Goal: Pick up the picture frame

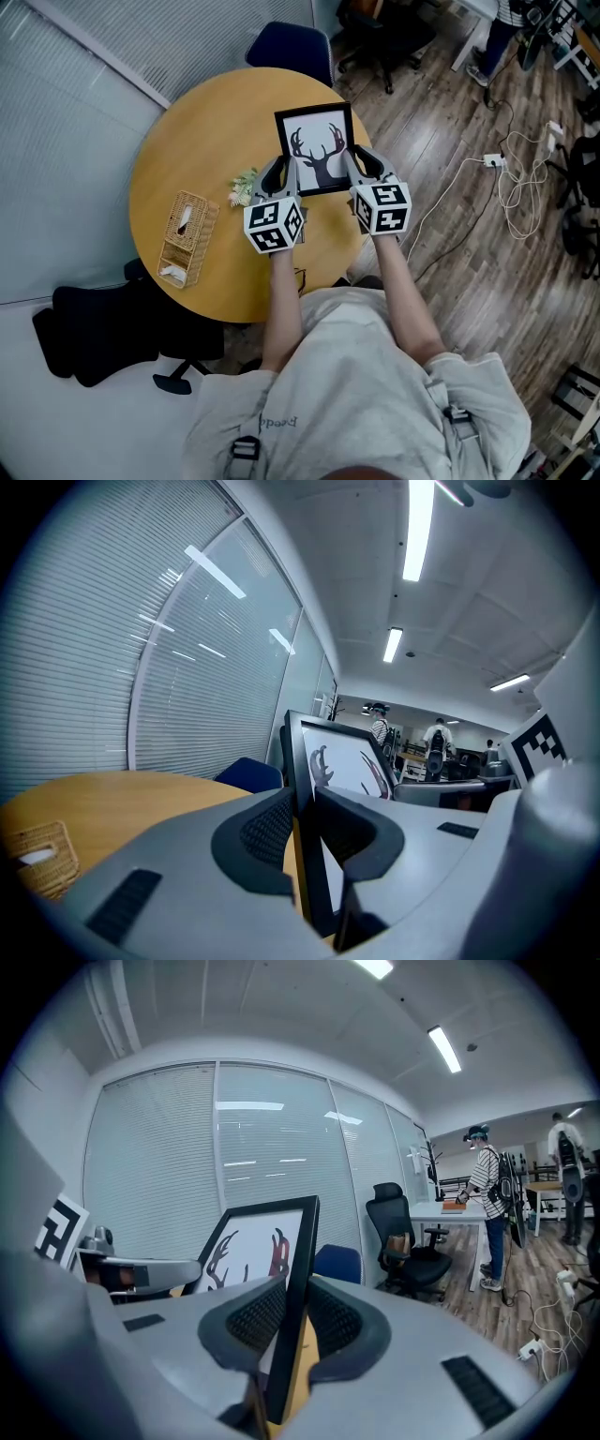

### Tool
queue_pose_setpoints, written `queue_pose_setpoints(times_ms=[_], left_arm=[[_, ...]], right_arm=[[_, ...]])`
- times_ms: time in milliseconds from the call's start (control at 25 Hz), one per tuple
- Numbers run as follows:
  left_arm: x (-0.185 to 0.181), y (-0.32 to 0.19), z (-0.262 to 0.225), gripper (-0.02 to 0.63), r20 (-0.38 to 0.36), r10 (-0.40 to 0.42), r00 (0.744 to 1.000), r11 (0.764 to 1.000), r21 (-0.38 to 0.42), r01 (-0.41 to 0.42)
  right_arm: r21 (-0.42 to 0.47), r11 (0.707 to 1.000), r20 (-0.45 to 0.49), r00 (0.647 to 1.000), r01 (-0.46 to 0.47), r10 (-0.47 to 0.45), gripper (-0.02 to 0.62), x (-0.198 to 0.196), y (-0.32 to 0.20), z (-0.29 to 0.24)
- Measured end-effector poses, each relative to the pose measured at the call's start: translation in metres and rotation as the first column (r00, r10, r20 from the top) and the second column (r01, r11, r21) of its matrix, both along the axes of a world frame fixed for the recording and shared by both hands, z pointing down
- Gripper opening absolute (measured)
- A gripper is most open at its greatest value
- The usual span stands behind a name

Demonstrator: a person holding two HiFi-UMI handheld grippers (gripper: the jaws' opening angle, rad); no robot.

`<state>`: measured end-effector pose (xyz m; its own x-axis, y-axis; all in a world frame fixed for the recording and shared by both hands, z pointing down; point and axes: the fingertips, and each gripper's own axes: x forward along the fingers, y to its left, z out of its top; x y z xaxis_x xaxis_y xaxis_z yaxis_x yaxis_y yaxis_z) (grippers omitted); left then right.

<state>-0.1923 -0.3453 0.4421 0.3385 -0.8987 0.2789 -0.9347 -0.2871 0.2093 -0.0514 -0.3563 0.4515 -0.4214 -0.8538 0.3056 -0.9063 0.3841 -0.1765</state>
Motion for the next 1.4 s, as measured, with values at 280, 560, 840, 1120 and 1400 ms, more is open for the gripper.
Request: queue_pose_setpoints(times_ms=[280,560,840,1120,1400], left_arm=[[-0.011,-0.001,0.004,0.091,0.004,-0.015,1.000,1.000,-0.004,0.015],[-0.020,-0.007,0.007,0.091,0.014,-0.045,0.999,0.999,-0.012,0.045],[-0.027,-0.005,0.012,0.091,0.016,-0.065,0.998,0.998,-0.020,0.065],[-0.036,-0.002,0.017,0.091,0.007,-0.072,0.997,0.997,-0.034,0.072],[-0.046,0.004,0.021,0.091,0.005,-0.073,0.997,0.996,-0.044,0.073]], right_arm=[[-0.014,1.000,0.015,1.000,0.023,-0.023,0.080,-0.011,-0.003,0.008],[-0.022,0.999,0.014,1.000,0.025,-0.025,0.080,-0.021,-0.009,0.011],[-0.049,0.998,0.000,0.999,0.044,-0.045,0.080,-0.028,-0.009,0.017],[-0.053,0.996,-0.009,0.998,0.069,-0.069,0.080,-0.038,-0.009,0.019],[-0.059,0.994,-0.011,0.996,0.088,-0.089,0.080,-0.048,-0.007,0.021]])
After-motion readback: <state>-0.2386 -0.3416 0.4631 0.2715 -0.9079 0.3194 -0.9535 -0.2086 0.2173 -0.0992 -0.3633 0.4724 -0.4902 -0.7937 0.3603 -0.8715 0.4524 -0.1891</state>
